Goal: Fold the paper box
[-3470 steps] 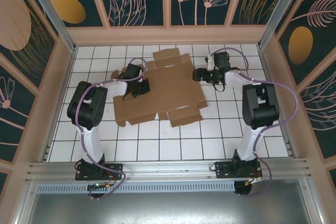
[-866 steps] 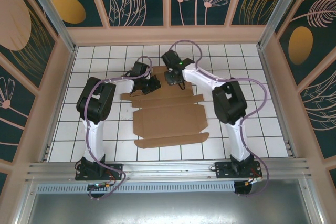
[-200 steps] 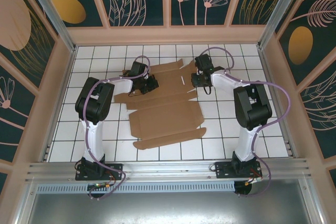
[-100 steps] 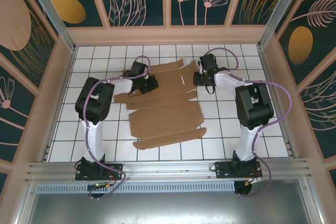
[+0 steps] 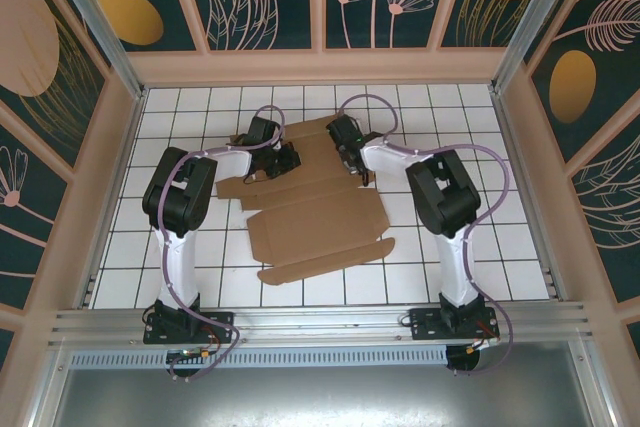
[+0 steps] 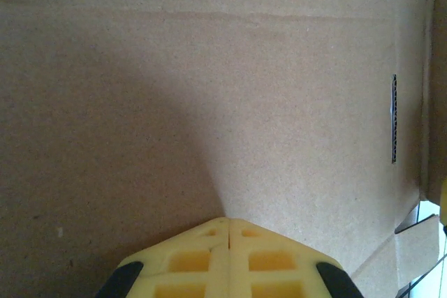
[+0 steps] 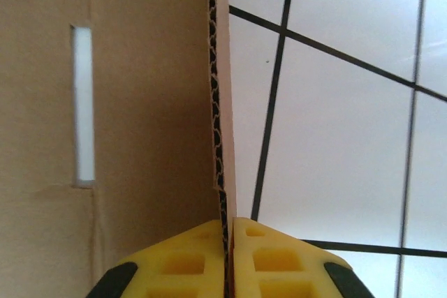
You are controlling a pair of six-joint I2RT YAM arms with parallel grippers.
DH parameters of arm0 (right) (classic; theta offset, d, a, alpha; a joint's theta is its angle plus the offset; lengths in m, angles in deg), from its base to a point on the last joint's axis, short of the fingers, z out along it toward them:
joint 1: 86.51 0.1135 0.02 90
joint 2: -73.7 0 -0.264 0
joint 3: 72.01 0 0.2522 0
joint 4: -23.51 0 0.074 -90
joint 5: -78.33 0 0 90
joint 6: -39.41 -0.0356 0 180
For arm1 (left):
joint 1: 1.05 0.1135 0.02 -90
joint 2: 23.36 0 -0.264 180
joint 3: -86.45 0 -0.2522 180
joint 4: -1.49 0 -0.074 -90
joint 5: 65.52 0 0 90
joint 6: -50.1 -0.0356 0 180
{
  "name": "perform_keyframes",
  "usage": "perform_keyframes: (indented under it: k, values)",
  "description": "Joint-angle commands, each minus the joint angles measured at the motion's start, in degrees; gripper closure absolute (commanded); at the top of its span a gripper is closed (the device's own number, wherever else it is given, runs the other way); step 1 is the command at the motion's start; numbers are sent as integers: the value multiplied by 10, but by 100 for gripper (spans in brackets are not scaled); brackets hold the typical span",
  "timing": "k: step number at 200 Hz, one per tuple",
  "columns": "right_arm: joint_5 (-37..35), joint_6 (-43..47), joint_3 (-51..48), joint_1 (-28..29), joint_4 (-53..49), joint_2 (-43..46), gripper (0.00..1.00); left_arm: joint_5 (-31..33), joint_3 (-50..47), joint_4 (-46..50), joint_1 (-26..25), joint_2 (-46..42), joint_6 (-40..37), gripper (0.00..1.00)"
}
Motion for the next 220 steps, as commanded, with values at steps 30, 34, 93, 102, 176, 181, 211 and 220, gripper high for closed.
perform_keyframes:
  k: [30,34,93,102,176,181,211,220]
  values:
    - [145,-36,-38,-45,17,88,60,10,-4,38,-2,16,-10,97]
    - [189,-52,-56,-61,31,110,57,9,-4,38,-2,15,-10,97]
    - [503,-155,-224,-168,133,211,47,-14,-9,19,-2,0,-10,96]
    - [506,-156,-230,-169,134,204,47,-15,-12,17,-2,1,-9,96]
    - [497,-178,-256,-169,162,175,47,-59,-13,15,1,-116,37,85]
    - [501,-179,-256,-169,162,175,47,-62,-21,15,2,-122,42,87]
    - [511,-183,-262,-169,172,169,46,-53,-114,-3,0,-140,48,96]
    - [515,-184,-263,-168,174,167,45,-45,-139,-8,0,-137,49,97]
